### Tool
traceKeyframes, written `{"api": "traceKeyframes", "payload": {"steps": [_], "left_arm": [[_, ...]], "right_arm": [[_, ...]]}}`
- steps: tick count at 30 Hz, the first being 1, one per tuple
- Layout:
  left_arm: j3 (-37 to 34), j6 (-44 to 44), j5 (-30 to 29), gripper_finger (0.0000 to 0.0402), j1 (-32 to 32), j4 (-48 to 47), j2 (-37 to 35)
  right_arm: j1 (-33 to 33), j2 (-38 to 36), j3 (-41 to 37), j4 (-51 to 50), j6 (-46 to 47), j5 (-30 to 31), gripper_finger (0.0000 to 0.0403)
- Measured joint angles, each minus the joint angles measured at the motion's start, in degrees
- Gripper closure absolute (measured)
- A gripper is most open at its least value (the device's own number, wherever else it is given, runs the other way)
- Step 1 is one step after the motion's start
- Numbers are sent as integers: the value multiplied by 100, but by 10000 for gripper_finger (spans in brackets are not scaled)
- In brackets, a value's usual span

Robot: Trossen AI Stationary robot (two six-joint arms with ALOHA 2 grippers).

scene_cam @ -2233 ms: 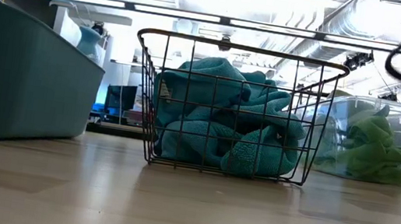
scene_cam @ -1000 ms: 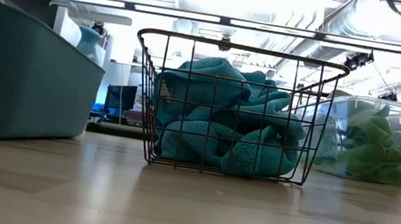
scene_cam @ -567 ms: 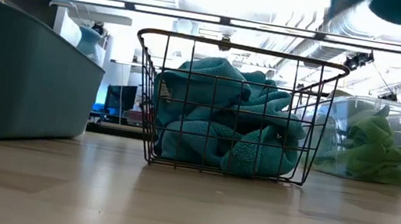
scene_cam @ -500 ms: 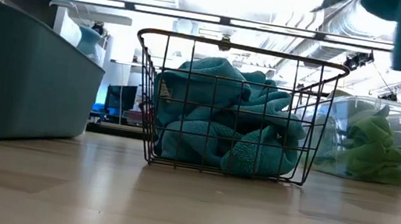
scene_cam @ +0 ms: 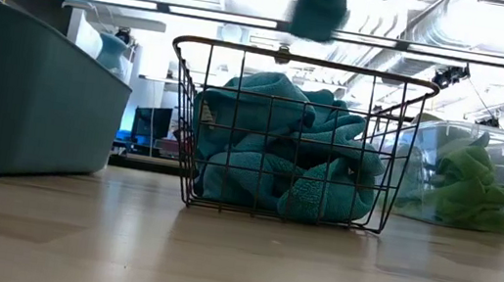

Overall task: Sort microfiber towel by color & place in baskets
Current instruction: Put the blue towel into the wire basket

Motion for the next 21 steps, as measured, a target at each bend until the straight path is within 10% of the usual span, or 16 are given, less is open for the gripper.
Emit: {"api": "traceKeyframes", "payload": {"steps": [21], "left_arm": [[0,2100,1171,177,-1,438,310]], "right_arm": [[-1528,354,539,2365,-252,-1966,402]]}}
